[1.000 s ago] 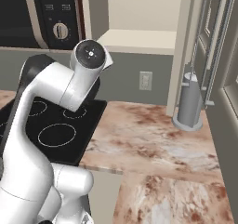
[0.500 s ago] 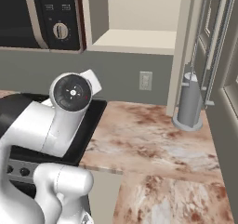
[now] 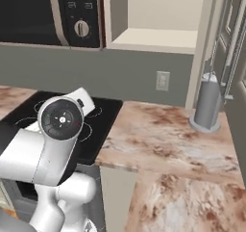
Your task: Retrieve the shaker from the cabinet and place it next the steak on a plate on the dining table.
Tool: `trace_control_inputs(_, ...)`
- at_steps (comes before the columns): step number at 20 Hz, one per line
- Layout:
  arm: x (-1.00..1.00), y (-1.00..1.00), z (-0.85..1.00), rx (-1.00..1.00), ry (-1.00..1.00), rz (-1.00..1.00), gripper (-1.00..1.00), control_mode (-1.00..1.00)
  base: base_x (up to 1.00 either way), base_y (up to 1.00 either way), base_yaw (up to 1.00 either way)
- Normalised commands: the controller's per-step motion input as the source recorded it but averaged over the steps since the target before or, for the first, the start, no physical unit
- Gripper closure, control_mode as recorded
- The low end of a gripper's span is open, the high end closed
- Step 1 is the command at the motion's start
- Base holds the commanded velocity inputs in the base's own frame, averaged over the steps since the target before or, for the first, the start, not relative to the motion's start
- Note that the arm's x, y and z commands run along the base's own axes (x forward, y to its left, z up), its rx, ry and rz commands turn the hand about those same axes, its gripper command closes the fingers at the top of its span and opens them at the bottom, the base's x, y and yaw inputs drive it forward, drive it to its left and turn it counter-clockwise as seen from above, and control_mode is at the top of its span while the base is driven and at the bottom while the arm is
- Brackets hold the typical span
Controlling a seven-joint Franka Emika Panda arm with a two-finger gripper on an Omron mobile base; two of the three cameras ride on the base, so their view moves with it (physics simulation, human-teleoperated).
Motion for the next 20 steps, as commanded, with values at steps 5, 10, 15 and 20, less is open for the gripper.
trace_control_inputs(5,0.00,0.00,0.00,0.00,0.00,0.00,1.00,1.00,-0.66,0.31,0.28)
trace_control_inputs(10,0.00,0.00,0.00,0.00,0.00,0.00,1.00,1.00,-0.51,0.39,0.41)
trace_control_inputs(15,0.00,0.00,0.00,0.00,0.00,0.00,1.00,1.00,-0.28,0.50,0.55)
trace_control_inputs(20,0.00,0.00,0.00,0.00,0.00,0.00,1.00,1.00,-0.23,0.61,0.65)
